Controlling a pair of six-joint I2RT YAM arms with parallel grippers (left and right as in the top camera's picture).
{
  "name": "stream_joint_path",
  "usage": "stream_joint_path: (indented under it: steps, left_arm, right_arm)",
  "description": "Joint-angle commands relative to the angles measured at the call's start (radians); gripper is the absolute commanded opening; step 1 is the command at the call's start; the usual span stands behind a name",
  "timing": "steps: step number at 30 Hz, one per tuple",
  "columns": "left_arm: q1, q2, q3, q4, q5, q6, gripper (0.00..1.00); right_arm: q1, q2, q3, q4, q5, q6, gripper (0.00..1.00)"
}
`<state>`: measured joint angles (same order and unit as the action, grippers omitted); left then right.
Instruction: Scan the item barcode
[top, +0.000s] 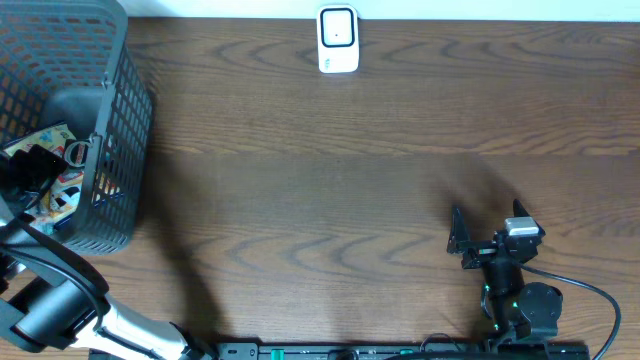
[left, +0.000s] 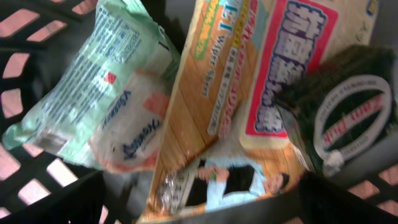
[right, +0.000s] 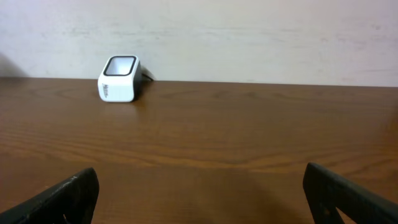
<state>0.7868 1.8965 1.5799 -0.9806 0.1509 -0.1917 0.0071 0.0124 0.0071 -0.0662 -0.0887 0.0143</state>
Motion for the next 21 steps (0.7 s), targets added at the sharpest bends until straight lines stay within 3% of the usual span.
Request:
stream_joint_path:
  steps: [1,8,12,21]
  left_arm:
    - [-0.001,0.011,-0.043,0.039,-0.011,-0.04,0.98]
    - [-0.003,0.012,-0.073,0.089,0.083,-0.042,1.0]
    - [-0.006,0.012,-0.074,0.08,0.12,-0.043,0.9]
    - [-0.019,0.013,-0.15,0.116,0.122,-0.05,0.89]
  right_arm:
    - [0.008,-0.005,-0.001,-0.005,0.008,0.004,0.99]
    - [0.008,-0.005,-0.001,-0.005,0.008,0.004,0.99]
    - [0.008,-0.005,-0.001,-0.005,0.008,0.004,0.99]
    - [0.008,-0.005,-0.001,-0.005,0.008,0.004,0.99]
